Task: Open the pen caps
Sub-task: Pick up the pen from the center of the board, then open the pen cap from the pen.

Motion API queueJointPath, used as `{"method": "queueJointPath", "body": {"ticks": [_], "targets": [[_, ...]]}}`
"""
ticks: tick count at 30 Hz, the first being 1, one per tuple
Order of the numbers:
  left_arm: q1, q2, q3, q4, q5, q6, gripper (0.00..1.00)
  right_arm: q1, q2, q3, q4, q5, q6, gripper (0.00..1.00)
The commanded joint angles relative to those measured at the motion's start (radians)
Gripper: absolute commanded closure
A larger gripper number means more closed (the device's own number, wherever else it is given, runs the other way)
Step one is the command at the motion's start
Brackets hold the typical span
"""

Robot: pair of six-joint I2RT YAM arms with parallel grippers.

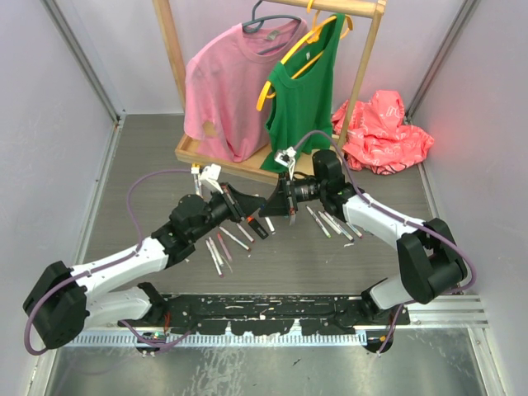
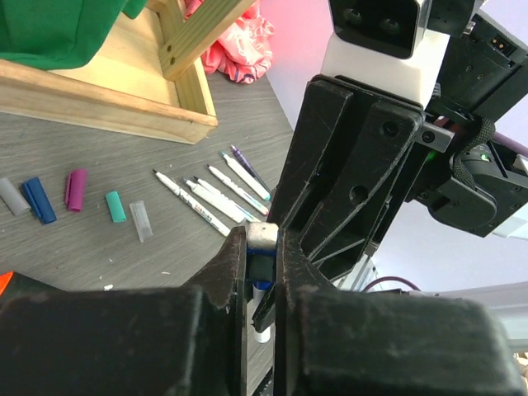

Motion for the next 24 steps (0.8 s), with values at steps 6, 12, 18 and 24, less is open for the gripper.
{"method": "queueJointPath", "body": {"ticks": [6,12,18,24], "targets": [[-0.001,-0.058,0.026,0.055,-0.079,0.038,1.00,0.017,-0.004,0.039,0.017,-0.004,-0.022,0.73],[-0.001,-0.062,0.030,0.065,-0.107,0.068,1.00,0.024,-0.001,0.047,-0.001,-0.001,-0.031,0.71],[0.015,-0.068,0.032,0.071,-0.133,0.095,1.00,0.027,0.002,0.063,-0.028,-0.009,-0.044,0.99],[0.209,-0.188,0.034,0.105,-0.247,0.146,1.00,0.083,0.060,0.087,-0.093,-0.020,-0.077,0.99]]}}
